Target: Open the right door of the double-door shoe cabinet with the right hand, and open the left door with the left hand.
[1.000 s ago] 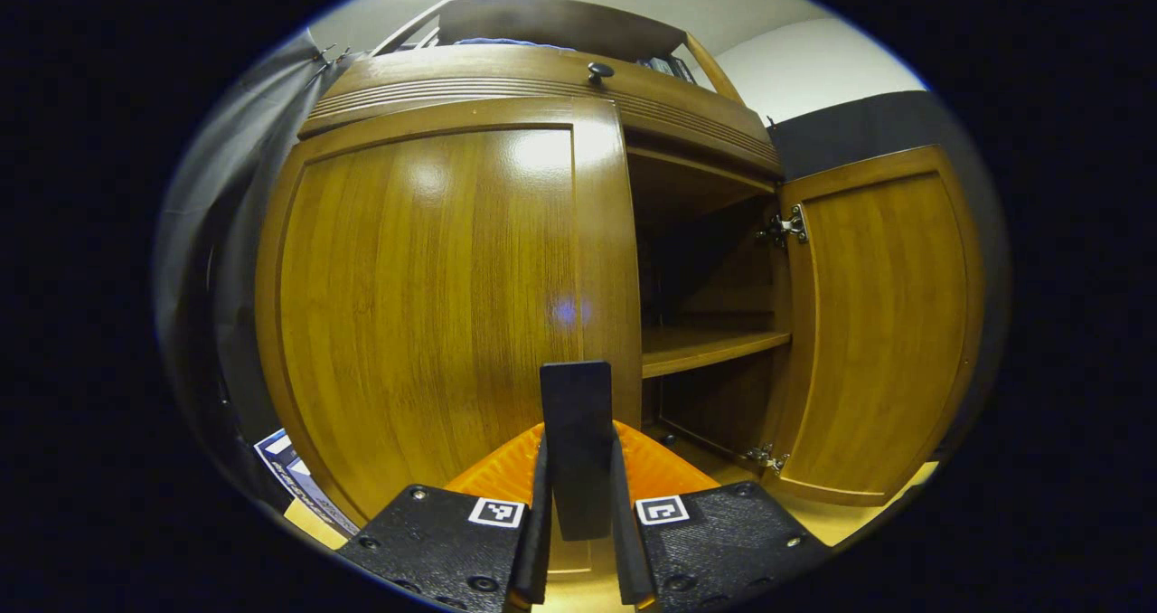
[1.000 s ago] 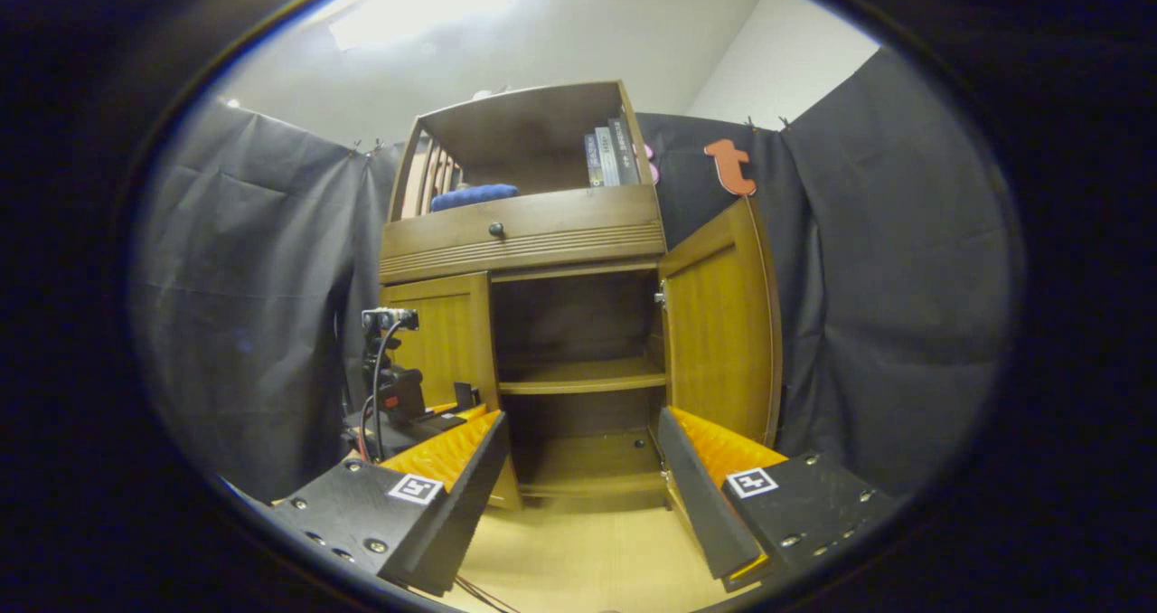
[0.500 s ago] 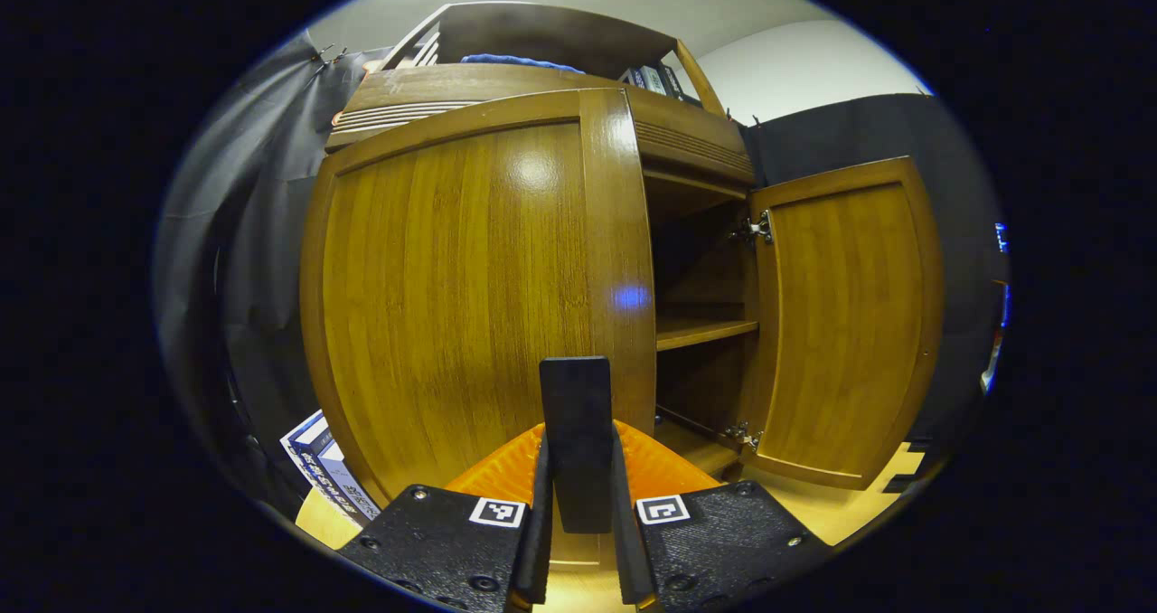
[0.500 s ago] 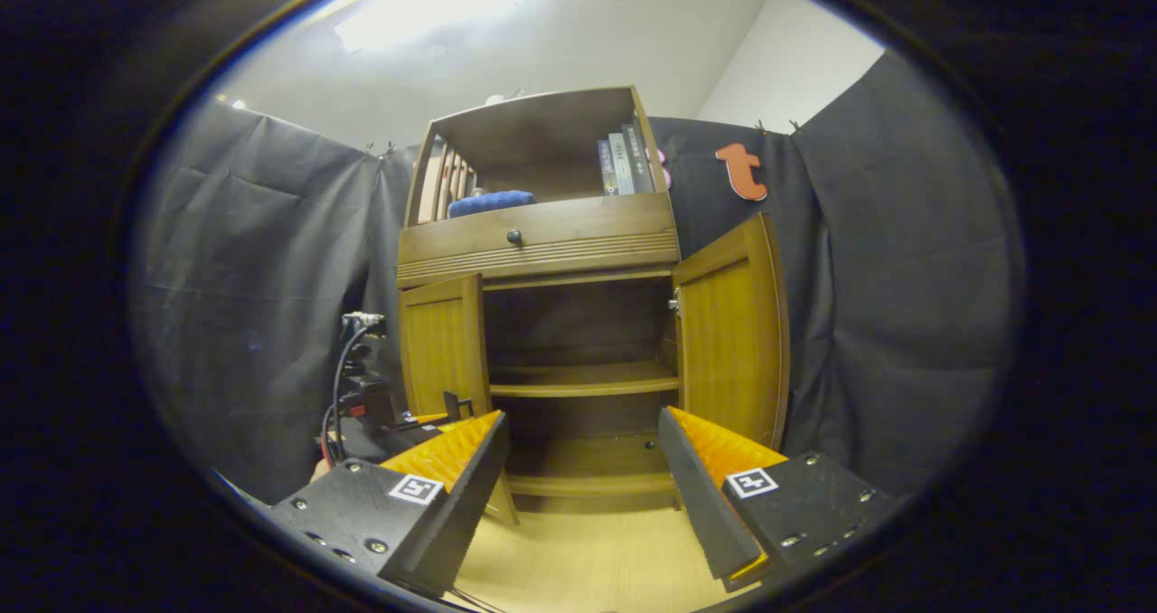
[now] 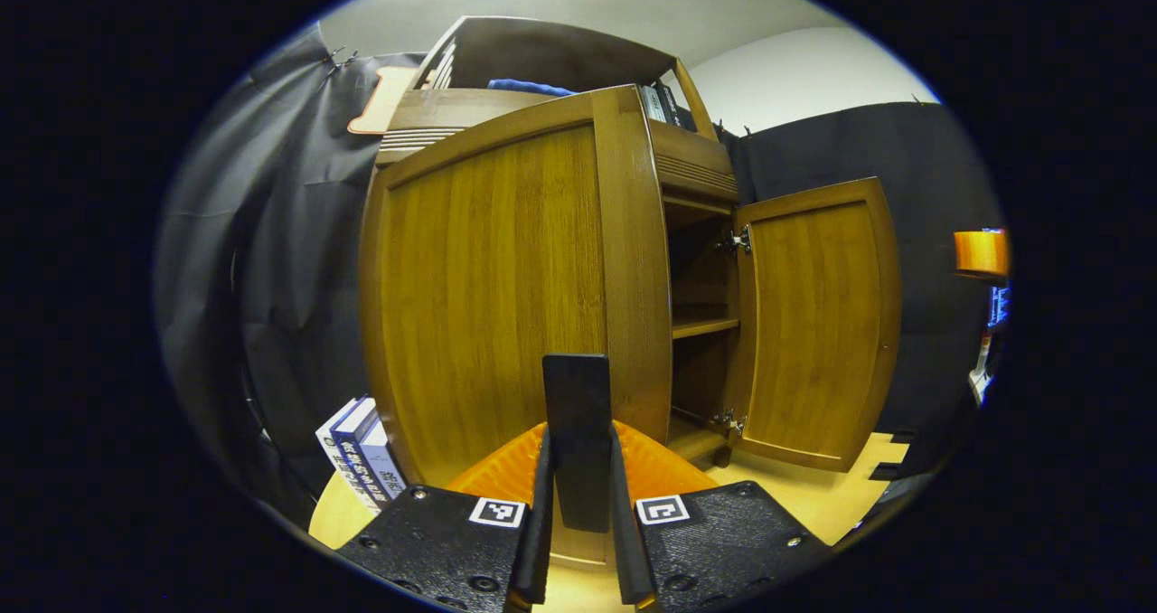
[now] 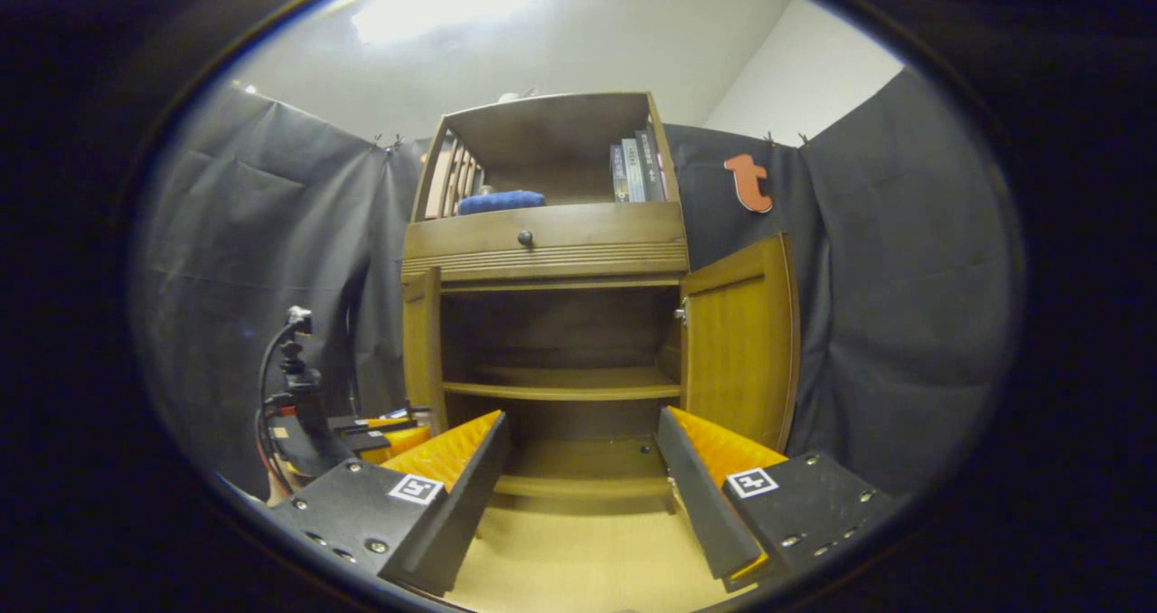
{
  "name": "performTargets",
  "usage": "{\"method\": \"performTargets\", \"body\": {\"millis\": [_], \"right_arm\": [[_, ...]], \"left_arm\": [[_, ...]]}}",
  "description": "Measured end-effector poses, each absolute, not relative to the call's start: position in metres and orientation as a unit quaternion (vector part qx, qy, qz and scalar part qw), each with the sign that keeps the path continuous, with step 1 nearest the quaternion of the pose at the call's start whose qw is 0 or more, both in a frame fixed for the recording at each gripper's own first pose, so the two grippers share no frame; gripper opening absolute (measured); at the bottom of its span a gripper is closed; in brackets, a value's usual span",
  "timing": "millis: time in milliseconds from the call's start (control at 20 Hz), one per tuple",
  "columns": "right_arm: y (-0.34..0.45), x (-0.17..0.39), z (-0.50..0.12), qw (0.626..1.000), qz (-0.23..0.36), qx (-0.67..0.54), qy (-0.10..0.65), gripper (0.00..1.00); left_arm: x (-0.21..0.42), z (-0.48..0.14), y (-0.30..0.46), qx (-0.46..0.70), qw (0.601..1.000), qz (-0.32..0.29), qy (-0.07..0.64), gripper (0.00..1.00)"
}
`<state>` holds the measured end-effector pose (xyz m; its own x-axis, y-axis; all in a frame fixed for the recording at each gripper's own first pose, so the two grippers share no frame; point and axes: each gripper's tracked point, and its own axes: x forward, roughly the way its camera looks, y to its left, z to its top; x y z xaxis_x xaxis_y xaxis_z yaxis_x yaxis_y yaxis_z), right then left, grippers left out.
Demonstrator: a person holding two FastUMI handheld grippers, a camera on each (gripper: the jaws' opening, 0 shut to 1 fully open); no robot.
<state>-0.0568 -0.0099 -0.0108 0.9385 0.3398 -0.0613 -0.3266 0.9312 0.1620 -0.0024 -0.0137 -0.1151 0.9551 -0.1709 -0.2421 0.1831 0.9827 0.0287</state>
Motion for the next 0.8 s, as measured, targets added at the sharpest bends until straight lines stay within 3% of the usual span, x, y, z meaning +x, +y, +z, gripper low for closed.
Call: {"method": "performTargets", "body": {"millis": [50, 100, 650, 700, 800], "right_arm": [[-0.009, -0.057, -0.010, 0.982, 0.168, 0.072, 0.044, 0.94], [-0.010, -0.058, -0.009, 0.983, 0.165, 0.070, 0.042, 0.98], [0.006, -0.062, -0.007, 0.981, 0.175, 0.063, 0.045, 0.98], [0.007, -0.062, -0.008, 0.981, 0.177, 0.064, 0.046, 0.94], [0.009, -0.061, -0.011, 0.980, 0.179, 0.070, 0.048, 0.98]], "left_arm": [[-0.008, -0.113, -0.009, 0.027, 0.989, -0.087, 0.118, 0.30], [-0.013, -0.112, -0.004, 0.027, 0.990, -0.081, 0.116, 0.31], [-0.051, -0.096, 0.047, 0.031, 0.994, -0.039, 0.098, 0.31], [-0.052, -0.095, 0.051, 0.034, 0.994, -0.032, 0.097, 0.31], [-0.053, -0.094, 0.062, 0.039, 0.995, -0.018, 0.095, 0.30]]}}
